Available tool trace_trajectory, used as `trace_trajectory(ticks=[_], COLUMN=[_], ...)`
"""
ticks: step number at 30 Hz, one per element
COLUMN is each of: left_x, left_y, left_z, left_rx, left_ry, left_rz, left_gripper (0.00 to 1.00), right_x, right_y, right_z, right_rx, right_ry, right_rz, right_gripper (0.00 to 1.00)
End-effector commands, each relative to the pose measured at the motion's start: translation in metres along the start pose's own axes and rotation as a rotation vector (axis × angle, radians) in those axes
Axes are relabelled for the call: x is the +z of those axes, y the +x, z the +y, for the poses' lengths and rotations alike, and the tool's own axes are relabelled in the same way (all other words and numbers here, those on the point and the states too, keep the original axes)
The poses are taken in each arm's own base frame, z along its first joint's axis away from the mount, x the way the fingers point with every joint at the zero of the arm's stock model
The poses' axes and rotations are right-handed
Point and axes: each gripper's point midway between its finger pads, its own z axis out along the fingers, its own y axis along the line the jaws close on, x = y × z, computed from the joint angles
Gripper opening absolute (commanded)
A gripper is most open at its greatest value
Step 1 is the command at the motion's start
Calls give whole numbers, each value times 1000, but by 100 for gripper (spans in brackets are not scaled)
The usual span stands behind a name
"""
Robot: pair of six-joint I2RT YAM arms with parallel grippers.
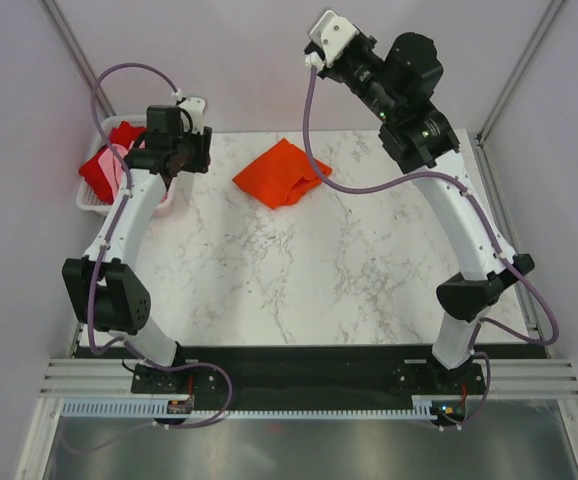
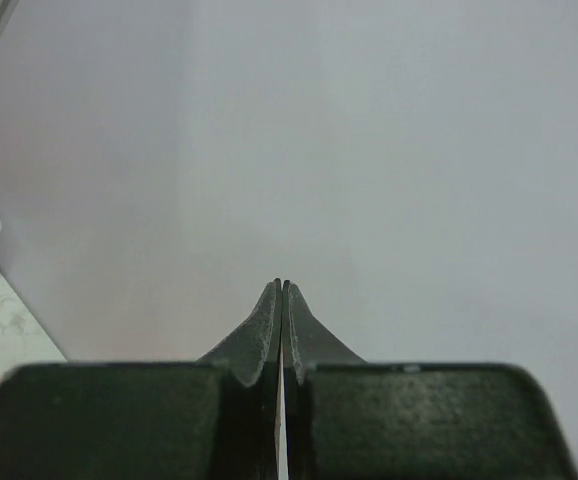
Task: Fold and stack the t-shirts
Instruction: Flatten the tshirt out
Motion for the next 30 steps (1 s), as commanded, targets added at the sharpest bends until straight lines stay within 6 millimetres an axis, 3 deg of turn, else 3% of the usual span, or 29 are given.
trace_trajectory(ticks=[1,2,3,4,5,7,10,12,13,19,26,30], left_x=[-10,-11,-12,-14,-15,-19,-22,-25,-24,-32,-34,-31], left_y=[-16,-14,-14,-15,-15,-17,-12,-6,0,15,22,23], left_z=[3,1,1,2,2,2,1,-2,-4,-7,-3,-3], left_rx=[15,14,14,14,16,16,14,12,12,16,31,29], left_ry=[-10,-7,-7,-8,-12,-15,-6,4,14,19,-1,-1], left_rz=[-47,-43,-43,-46,-47,-56,-51,-44,-32,-17,-8,-3], left_gripper=[52,52,52,52,52,52,53,54,54,54,54,55], right_x=[-3,-7,-11,-23,-29,-43,-48,-47,-45,-33,-28,-36], right_y=[29,70,91,128,145,180,209,219,234,282,325,348], right_z=[25,66,90,130,150,194,231,246,258,292,309,318], right_rx=[-10,8,3,18,26,60,124,159,176,214,145,108], right_ry=[-60,-166,-234,-337,-385,-490,-569,-613,-643,-706,-713,-741], right_rz=[70,169,219,296,328,388,444,454,486,565,638,678], right_gripper=[1,24,36,44,55,60,62,62,62,61,61,59])
